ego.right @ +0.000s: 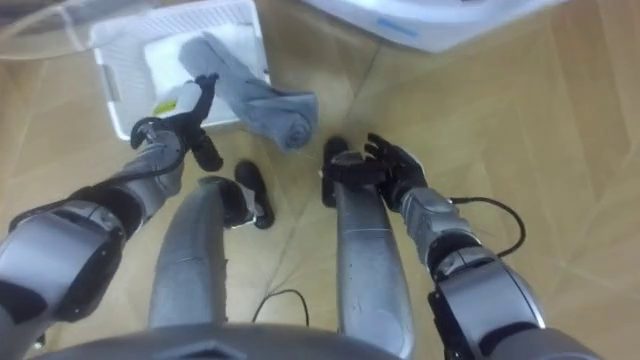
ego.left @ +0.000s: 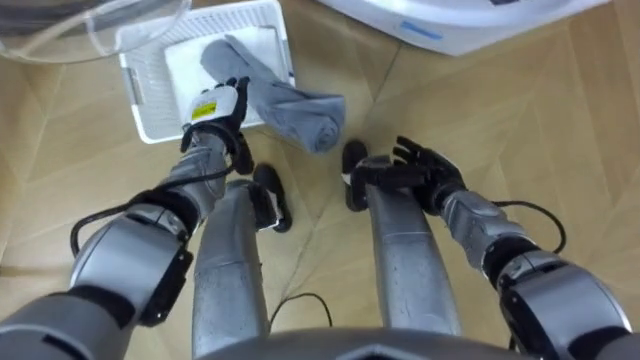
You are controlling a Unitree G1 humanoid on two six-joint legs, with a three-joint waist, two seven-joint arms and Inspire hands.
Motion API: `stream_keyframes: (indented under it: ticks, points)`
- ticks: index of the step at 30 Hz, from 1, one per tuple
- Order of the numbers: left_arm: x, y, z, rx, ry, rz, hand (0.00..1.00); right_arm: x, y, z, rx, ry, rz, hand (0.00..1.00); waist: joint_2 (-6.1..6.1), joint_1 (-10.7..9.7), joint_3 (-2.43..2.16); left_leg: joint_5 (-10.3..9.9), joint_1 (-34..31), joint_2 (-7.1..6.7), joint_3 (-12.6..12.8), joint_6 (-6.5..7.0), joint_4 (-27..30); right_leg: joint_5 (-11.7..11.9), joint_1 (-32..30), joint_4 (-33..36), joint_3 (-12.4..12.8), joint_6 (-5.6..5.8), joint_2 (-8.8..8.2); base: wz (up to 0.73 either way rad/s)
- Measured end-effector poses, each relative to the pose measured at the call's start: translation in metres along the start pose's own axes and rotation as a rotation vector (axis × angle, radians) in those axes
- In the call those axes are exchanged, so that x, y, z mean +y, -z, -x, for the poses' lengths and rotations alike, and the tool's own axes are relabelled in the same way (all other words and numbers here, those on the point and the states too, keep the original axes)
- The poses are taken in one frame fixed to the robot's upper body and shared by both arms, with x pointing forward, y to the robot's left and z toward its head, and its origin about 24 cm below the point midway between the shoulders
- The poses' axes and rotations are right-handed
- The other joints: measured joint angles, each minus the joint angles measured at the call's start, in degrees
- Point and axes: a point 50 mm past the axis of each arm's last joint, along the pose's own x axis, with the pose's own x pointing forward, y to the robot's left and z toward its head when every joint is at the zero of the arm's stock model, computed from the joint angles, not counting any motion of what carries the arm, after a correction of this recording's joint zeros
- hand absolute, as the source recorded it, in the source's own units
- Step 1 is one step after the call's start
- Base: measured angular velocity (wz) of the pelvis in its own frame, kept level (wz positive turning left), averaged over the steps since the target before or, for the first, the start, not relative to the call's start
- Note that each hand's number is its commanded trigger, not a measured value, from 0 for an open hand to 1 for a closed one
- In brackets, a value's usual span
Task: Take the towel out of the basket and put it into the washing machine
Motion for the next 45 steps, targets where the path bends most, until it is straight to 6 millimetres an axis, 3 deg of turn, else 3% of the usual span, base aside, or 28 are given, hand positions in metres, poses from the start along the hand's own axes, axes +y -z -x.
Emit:
stream_keyframes:
  ticks: [7,11,26,27,28,29,30,34,38,45]
  points:
    - [0.013,-0.01,-0.004,-0.07,-0.095,-0.107,0.0,0.007,-0.01,-0.001,-0.064,-0.047,-0.037,0.0,0.12,-1.1,-0.02,-1.0,-5.6,1.05,-0.5,-0.55,4.7,-0.7,-5.7,4.5,-0.3,-1.26,0.4,-0.02]
    - [0.018,-0.014,-0.006,-0.1,-0.135,-0.152,0.0,0.009,-0.014,-0.002,-0.095,-0.056,-0.11,0.0,0.22,-1.0,-0.02,-2.7,-9.1,1.68,-2.2,-1.21,9.2,-2.5,-8.3,8.4,-1.6,-2.07,0.57,0.05]
    - [0.011,-0.024,-0.002,-0.167,-0.165,-0.234,0.0,0.013,-0.019,-0.002,-0.142,-0.114,-0.215,0.0,0.12,-1.5,-0.01,-7.7,-13.7,3.09,-4.0,-1.95,18.7,-7.1,-12.7,17.5,-2.1,-2.71,1.26,-0.03]
    - [0.011,-0.023,-0.002,-0.168,-0.164,-0.238,0.41,0.014,-0.02,-0.002,-0.143,-0.116,-0.222,0.0,0.12,-1.6,-0.01,-7.7,-13.8,3.13,-4.1,-1.97,18.8,-7.2,-12.8,17.6,-2.1,-2.76,1.26,0.0]
    - [0.011,-0.022,-0.002,-0.169,-0.164,-0.25,0.6,0.015,-0.02,-0.003,-0.146,-0.124,-0.234,0.0,0.03,-1.9,0.04,-7.8,-14.1,3.29,-4.1,-1.97,19.1,-7.2,-13.1,17.7,-2.2,-2.82,1.34,-0.06]
    - [0.01,-0.022,-0.002,-0.17,-0.161,-0.254,0.94,0.016,-0.02,-0.003,-0.148,-0.133,-0.241,0.0,-0.05,-2.1,0.09,-8.0,-14.3,3.64,-4.1,-2.03,19.3,-7.3,-13.3,17.8,-2.3,-2.91,1.5,-0.09]
    - [0.009,-0.021,-0.002,-0.169,-0.16,-0.254,1.0,0.016,-0.02,-0.003,-0.149,-0.137,-0.247,0.0,-0.09,-2.2,0.12,-8.1,-14.3,3.78,-4.2,-2.09,19.5,-7.3,-13.3,17.8,-2.3,-2.92,1.7,-0.13]
    - [0.01,-0.021,-0.002,-0.17,-0.158,-0.254,1.0,0.018,-0.02,-0.003,-0.152,-0.162,-0.259,0.0,-0.47,-2.3,0.32,-9.2,-14.4,4.71,-4.4,-2.31,20.8,-7.6,-13.4,18.4,-2.4,-3.22,2.44,-0.13]
    - [0.014,-0.021,-0.004,-0.177,-0.16,-0.274,1.0,0.02,-0.022,-0.003,-0.161,-0.185,-0.281,0.0,-1.35,-2.8,0.46,-9.6,-15.4,4.81,-4.4,-2.01,22.0,-8.1,-14.3,19.5,-2.5,-3.32,2.41,-0.01]
    - [0.021,-0.022,-0.008,-0.182,-0.124,-0.326,1.0,0.022,-0.019,-0.003,-0.153,-0.193,-0.295,0.0,-1.84,-3.4,0.4,-10.8,-15.6,4.73,-5.0,-1.6,24.1,-9.1,-14.3,21.4,-2.6,-2.97,2.12,0.0]
